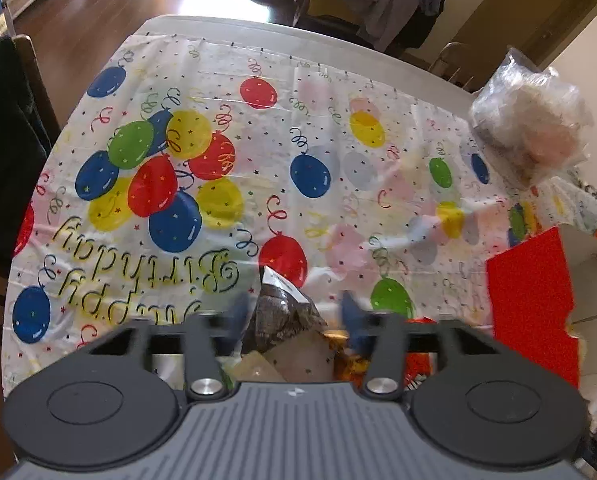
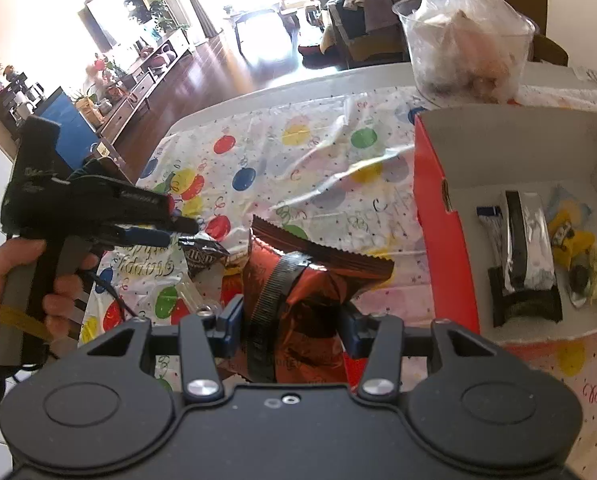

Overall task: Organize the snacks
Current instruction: 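Grasp the red chip bag with the right tool while the left tool grasps a brown chocolate piece, then carry the brown chocolate with the left tool while the right tool carries the red chip bag over the box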

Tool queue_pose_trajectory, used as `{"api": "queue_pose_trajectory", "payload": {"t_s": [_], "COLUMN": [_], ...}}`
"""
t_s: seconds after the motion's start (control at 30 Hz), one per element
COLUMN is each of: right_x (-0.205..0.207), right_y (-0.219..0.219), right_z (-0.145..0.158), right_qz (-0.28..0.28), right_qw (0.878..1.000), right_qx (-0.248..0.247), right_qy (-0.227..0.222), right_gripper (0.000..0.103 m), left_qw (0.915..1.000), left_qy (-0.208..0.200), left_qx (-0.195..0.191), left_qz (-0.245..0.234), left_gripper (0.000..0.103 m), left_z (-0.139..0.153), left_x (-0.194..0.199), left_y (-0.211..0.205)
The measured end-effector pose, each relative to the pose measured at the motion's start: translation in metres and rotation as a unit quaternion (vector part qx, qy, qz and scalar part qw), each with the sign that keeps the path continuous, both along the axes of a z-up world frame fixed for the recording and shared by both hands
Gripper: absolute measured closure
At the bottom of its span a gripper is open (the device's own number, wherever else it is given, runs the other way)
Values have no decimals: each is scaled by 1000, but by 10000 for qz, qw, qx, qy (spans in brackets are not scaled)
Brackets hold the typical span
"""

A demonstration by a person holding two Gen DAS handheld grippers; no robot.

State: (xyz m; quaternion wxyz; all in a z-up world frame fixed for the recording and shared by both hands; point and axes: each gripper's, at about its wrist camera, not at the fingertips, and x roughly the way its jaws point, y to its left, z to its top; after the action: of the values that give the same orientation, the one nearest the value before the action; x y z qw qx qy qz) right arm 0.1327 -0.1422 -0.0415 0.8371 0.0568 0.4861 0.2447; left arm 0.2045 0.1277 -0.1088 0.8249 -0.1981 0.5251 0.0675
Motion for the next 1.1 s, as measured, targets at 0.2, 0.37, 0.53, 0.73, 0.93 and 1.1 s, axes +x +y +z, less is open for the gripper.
{"api": "queue_pose_trajectory", "payload": {"t_s": [0.2,0.37,0.53,0.73,0.93,1.1], "right_x": [-3,-4,-4,-3,-2,-1], "right_y": [-7,-10,-10,-9,-7,-9], "right_z": [-4,-9,-12,-14,-14,-12], "right_qz": [-76,-113,-127,-121,-91,-102], "right_qw": [9999,9998,9997,9997,9998,9998], "right_qx": [-82,-126,-142,-132,-119,-100], "right_qy": [37,84,121,138,129,102], "right_gripper": [57,57,57,57,57,57], "left_qw": [9994,9989,9983,9976,9979,9987], "left_qy": [161,306,349,371,295,252], "left_qx": [287,341,412,542,549,432], "left_qz": [-83,-136,-225,-216,-194,-112], "left_gripper": [40,41,49,65,72,72], "left_z": [-22,-34,-38,-40,-38,-32], "left_x": [12,19,24,26,22,13], "left_y": [-9,-15,-21,-23,-21,-13]}}
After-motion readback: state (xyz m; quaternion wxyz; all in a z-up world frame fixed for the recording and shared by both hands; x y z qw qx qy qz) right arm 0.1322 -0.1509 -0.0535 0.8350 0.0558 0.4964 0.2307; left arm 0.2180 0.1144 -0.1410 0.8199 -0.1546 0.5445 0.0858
